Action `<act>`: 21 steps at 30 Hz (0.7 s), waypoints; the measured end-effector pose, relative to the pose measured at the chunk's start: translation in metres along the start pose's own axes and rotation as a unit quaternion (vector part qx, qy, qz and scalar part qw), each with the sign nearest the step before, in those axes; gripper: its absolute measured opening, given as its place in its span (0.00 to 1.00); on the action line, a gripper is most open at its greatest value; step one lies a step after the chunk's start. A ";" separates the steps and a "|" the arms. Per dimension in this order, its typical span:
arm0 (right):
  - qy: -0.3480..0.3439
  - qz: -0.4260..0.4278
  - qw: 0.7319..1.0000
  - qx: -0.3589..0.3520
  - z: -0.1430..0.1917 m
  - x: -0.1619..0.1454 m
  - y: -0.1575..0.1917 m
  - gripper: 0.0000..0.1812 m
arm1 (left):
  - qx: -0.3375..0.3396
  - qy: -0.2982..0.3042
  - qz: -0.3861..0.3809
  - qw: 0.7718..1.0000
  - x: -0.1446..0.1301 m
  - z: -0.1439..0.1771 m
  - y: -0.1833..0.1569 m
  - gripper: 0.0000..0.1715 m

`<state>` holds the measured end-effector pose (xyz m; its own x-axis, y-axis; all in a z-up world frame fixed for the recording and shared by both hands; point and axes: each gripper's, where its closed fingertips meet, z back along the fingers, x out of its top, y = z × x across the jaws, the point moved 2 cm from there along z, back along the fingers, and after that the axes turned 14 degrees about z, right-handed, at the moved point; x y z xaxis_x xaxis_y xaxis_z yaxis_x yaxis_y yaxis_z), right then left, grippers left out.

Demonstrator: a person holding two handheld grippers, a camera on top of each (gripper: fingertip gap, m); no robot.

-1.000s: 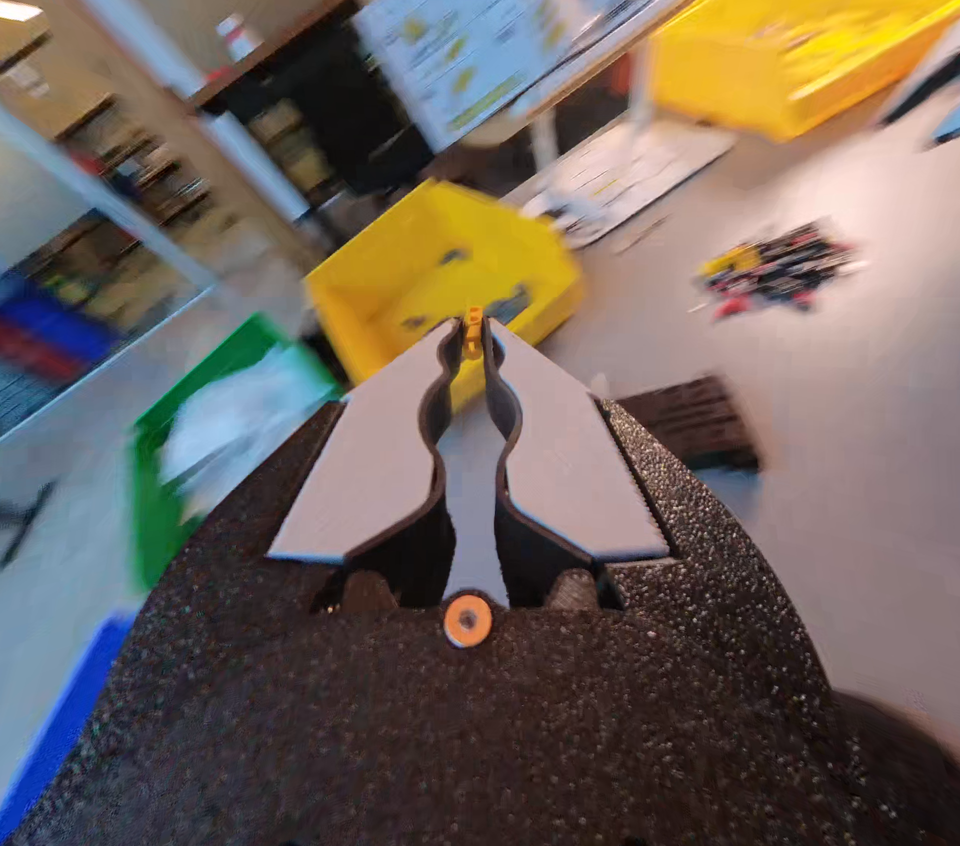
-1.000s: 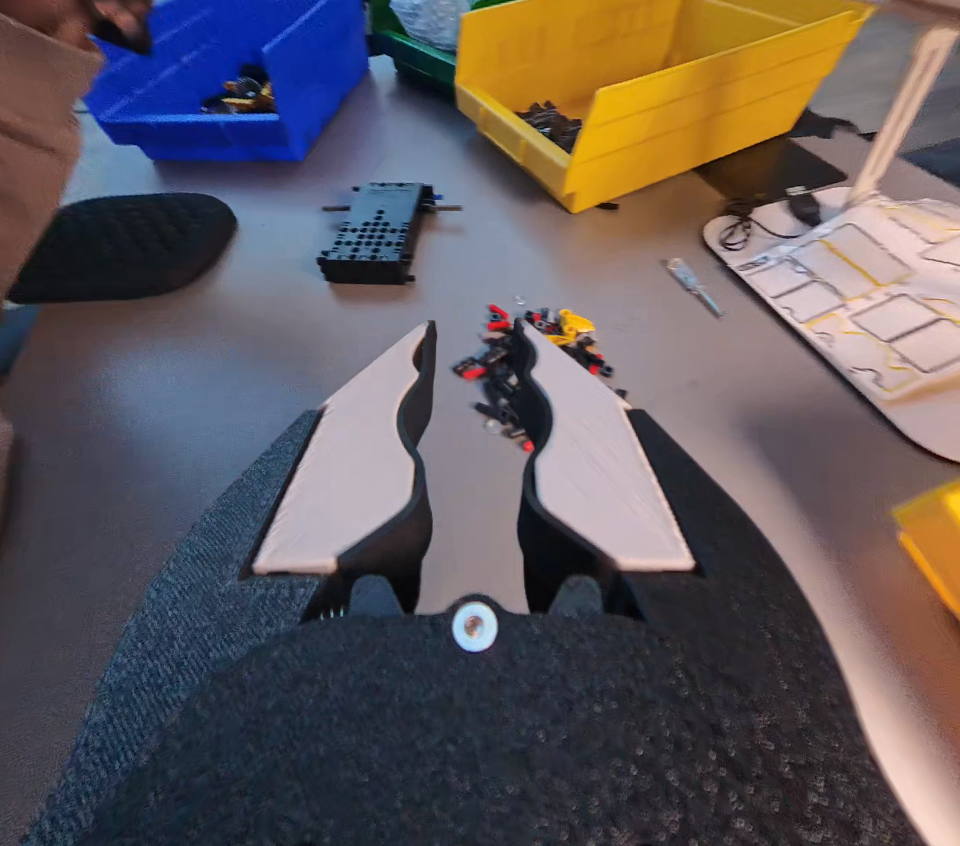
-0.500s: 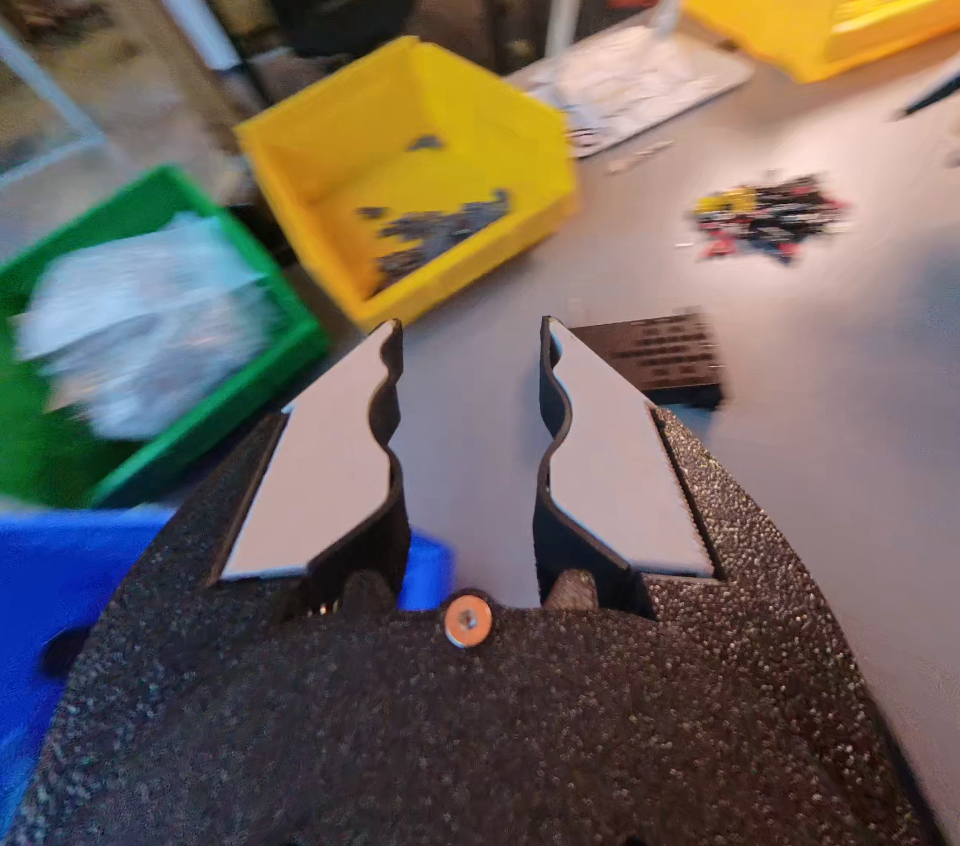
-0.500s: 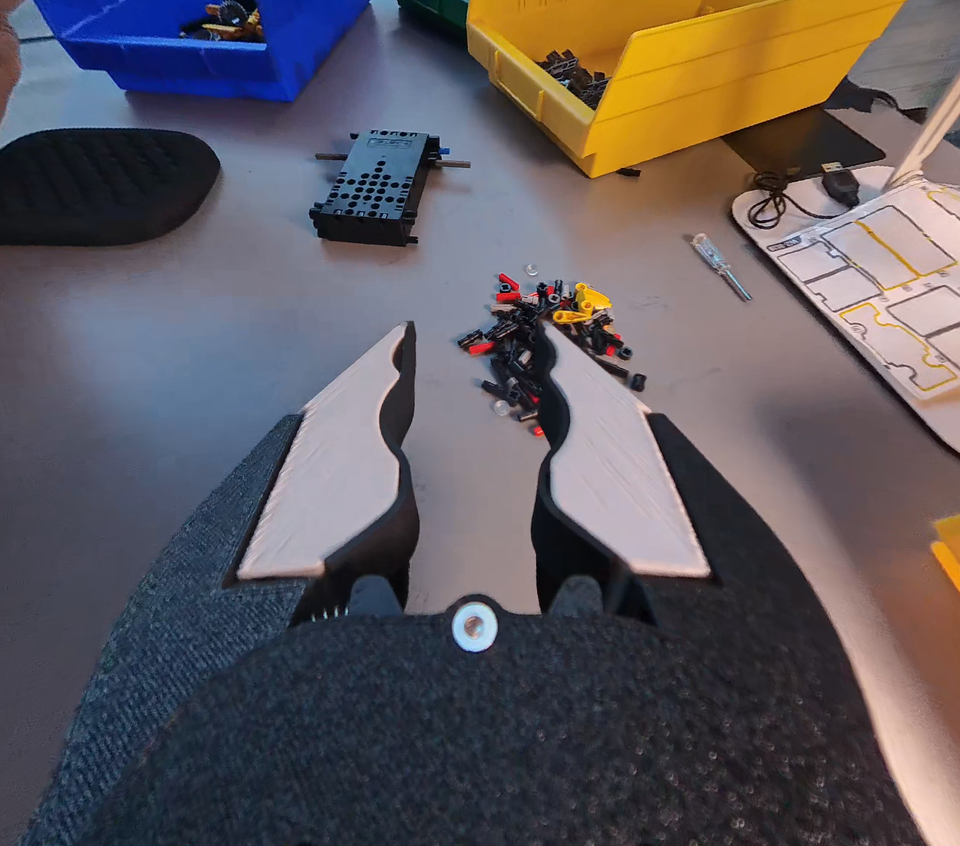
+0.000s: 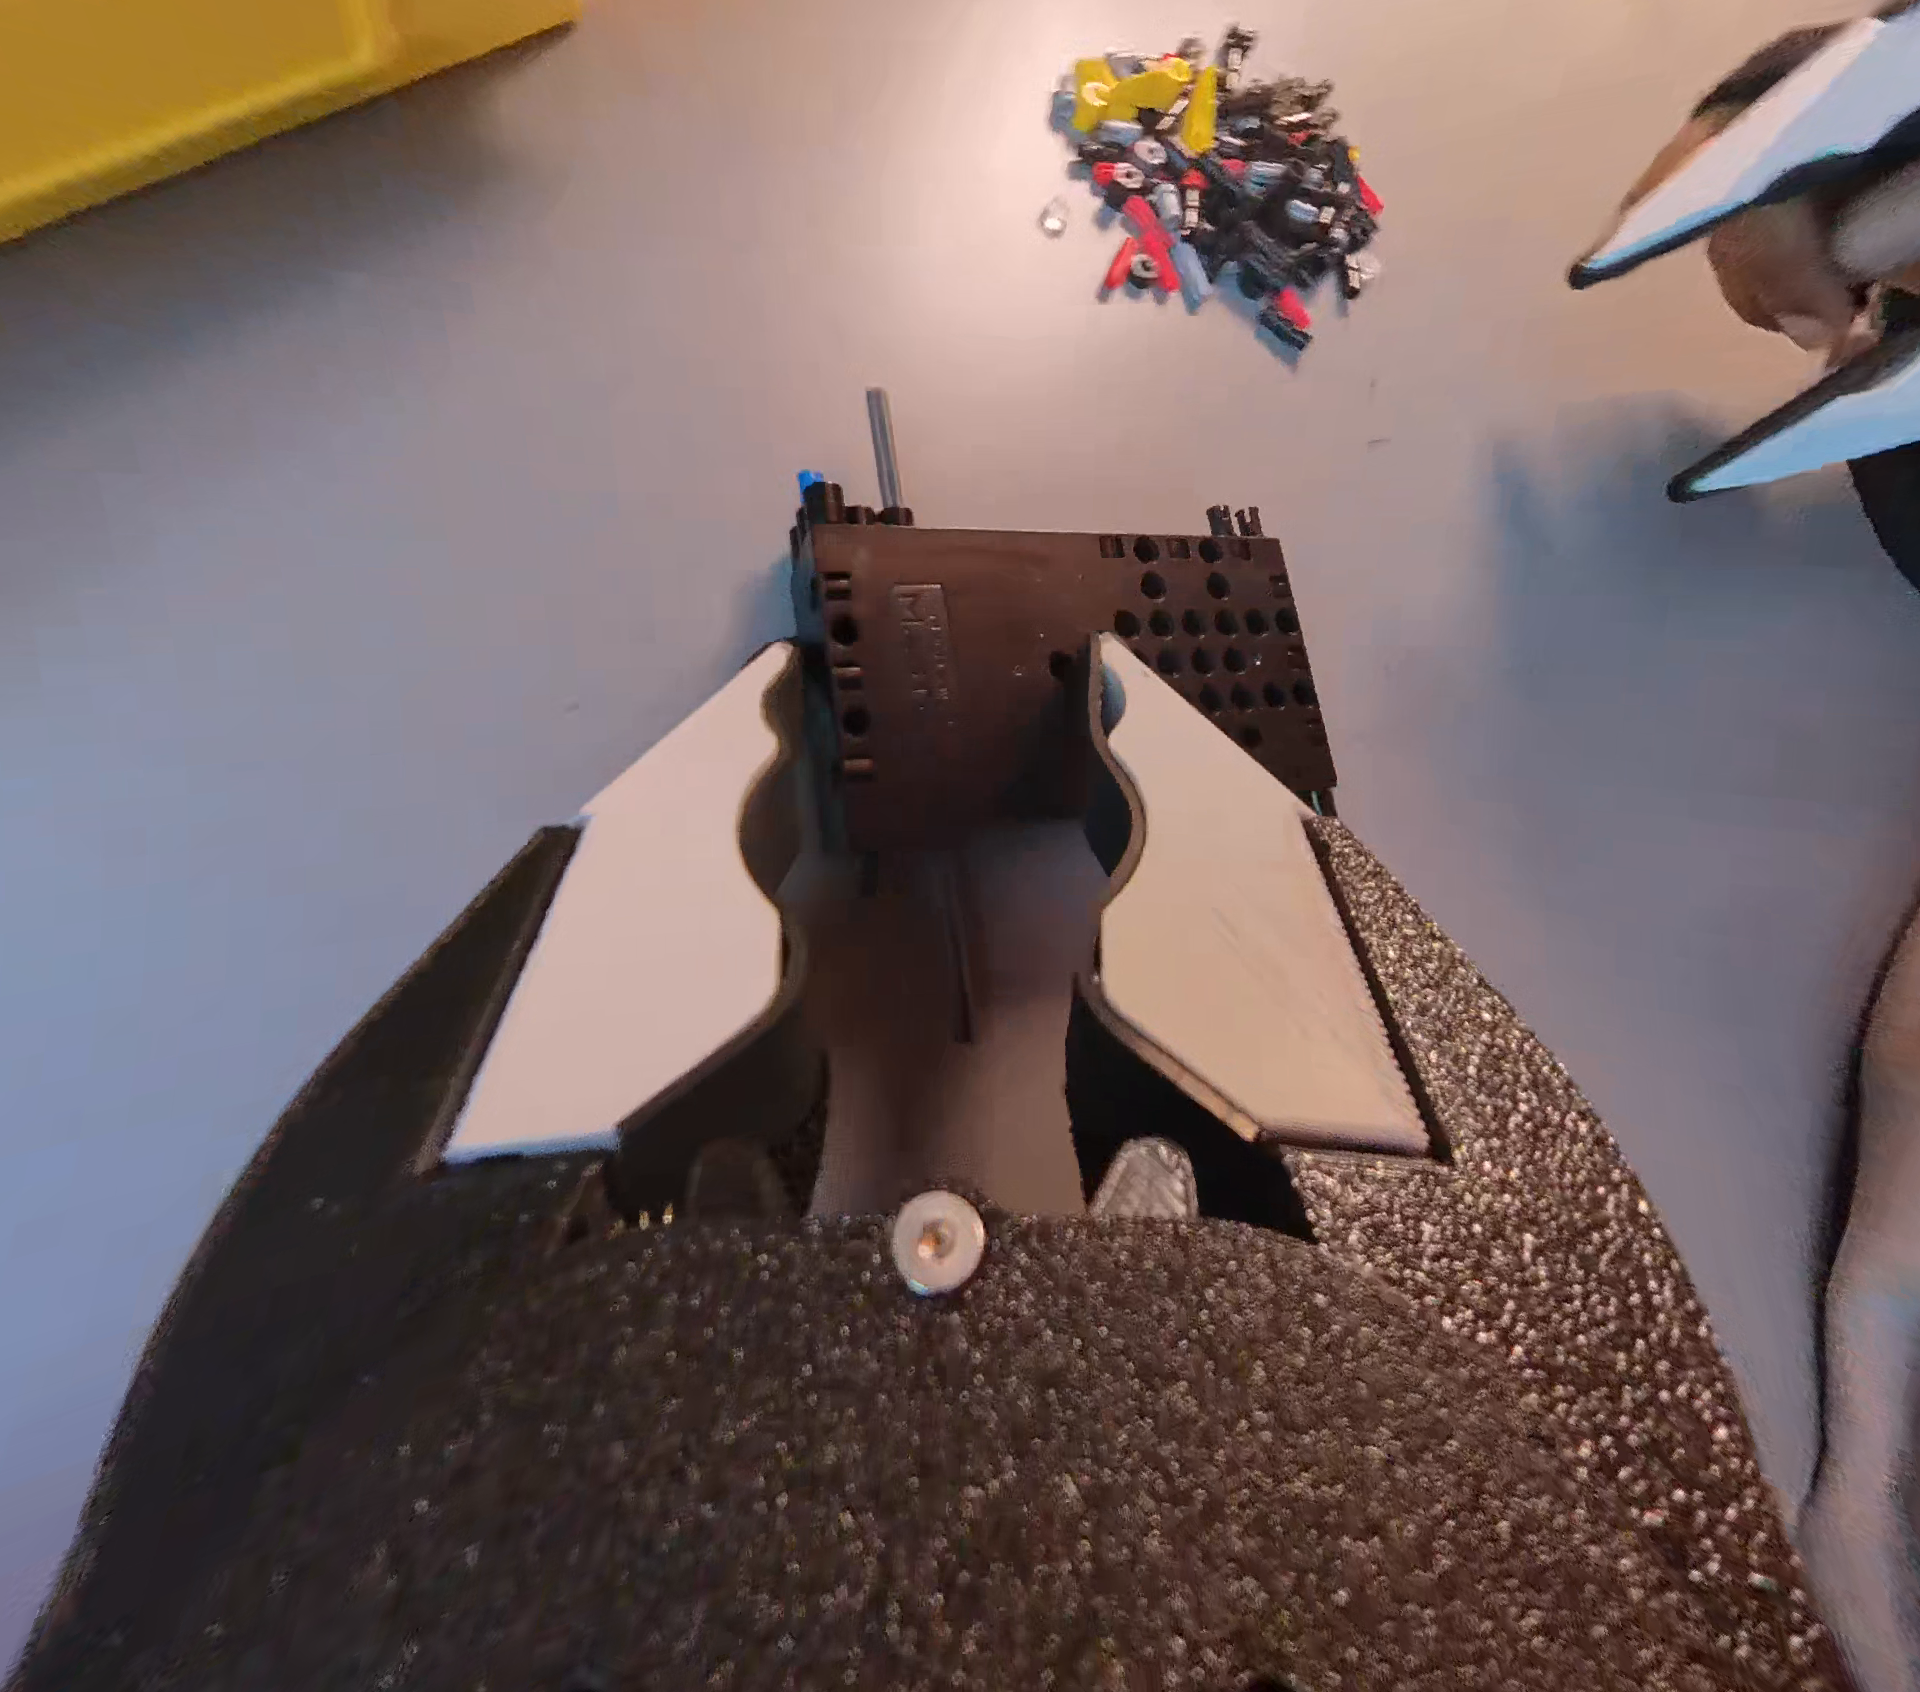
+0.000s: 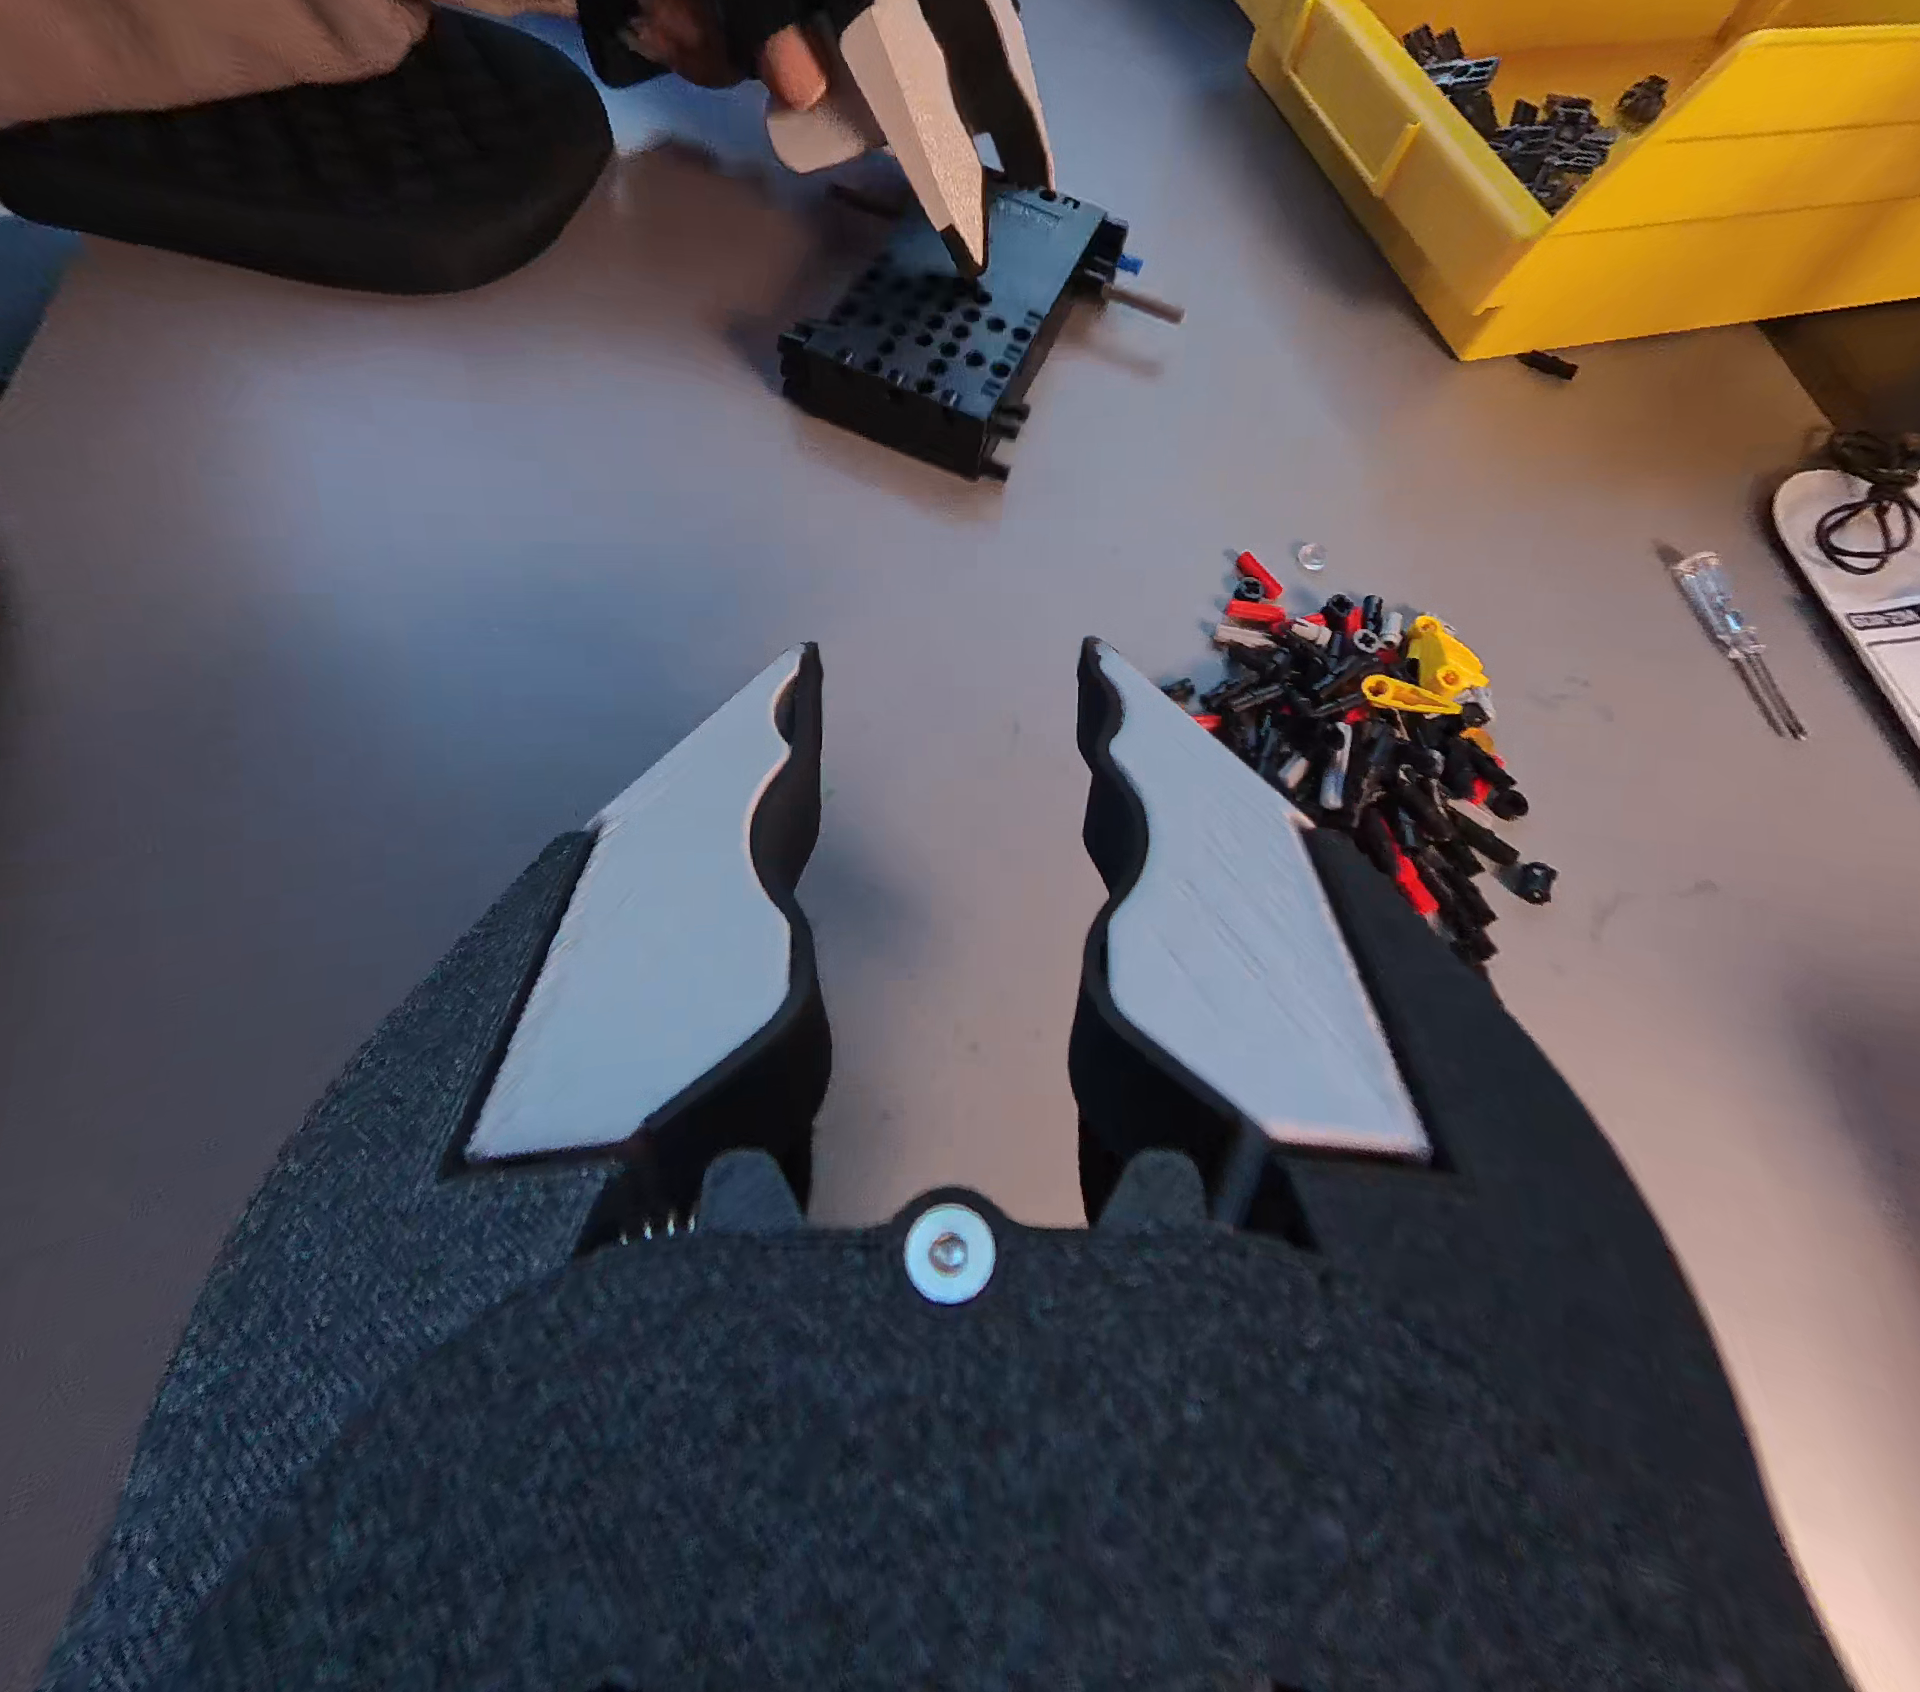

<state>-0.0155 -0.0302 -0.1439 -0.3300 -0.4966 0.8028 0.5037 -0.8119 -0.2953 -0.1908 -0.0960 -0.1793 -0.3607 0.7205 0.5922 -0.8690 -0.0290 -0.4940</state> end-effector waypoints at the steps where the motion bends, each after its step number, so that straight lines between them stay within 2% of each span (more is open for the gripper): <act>1: -0.002 -0.006 1.000 0.003 -0.004 0.002 0.003 0.29 | -0.012 0.000 -0.030 0.999 -0.003 -0.003 -0.010 0.29; 4: -0.003 -0.019 1.000 0.011 -0.014 0.006 0.010 0.34 | -0.046 0.006 -0.132 0.990 -0.012 -0.013 -0.049 0.28; 6: -0.007 -0.036 0.999 0.014 -0.015 0.007 0.009 0.35 | -0.074 -0.027 -0.204 0.976 -0.008 -0.011 -0.077 0.00; 8: -0.016 -0.068 0.997 0.015 -0.014 0.006 0.004 0.34 | -0.096 -0.029 -0.237 0.966 -0.008 -0.010 -0.100 0.00; 10: -0.016 -0.081 0.996 0.035 -0.011 0.001 0.004 0.27 | -0.093 -0.008 -0.269 0.959 -0.016 -0.017 -0.109 0.00; 13: 0.028 -0.069 0.991 0.111 -0.012 -0.011 0.026 0.25 | -0.123 0.001 -0.250 0.960 -0.022 -0.022 -0.119 0.00; 15: 0.024 -0.062 0.987 0.146 -0.005 -0.008 0.036 0.24 | -0.127 -0.004 -0.224 0.966 -0.019 -0.022 -0.115 0.01; 19: 0.035 0.004 0.970 0.242 0.040 -0.007 0.055 0.22 | -0.130 -0.017 -0.210 0.969 -0.020 -0.019 -0.107 0.07; 21: 0.079 0.028 0.956 0.280 0.061 -0.020 0.069 0.21 | -0.126 -0.020 -0.217 0.968 -0.021 -0.019 -0.106 0.08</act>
<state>0.0752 -0.0575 -0.1488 -0.3846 -0.6105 0.6924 0.8581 -0.5128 0.0245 -0.0848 -0.0950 -0.1519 0.0031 0.5990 0.8007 -0.8333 0.4442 -0.3291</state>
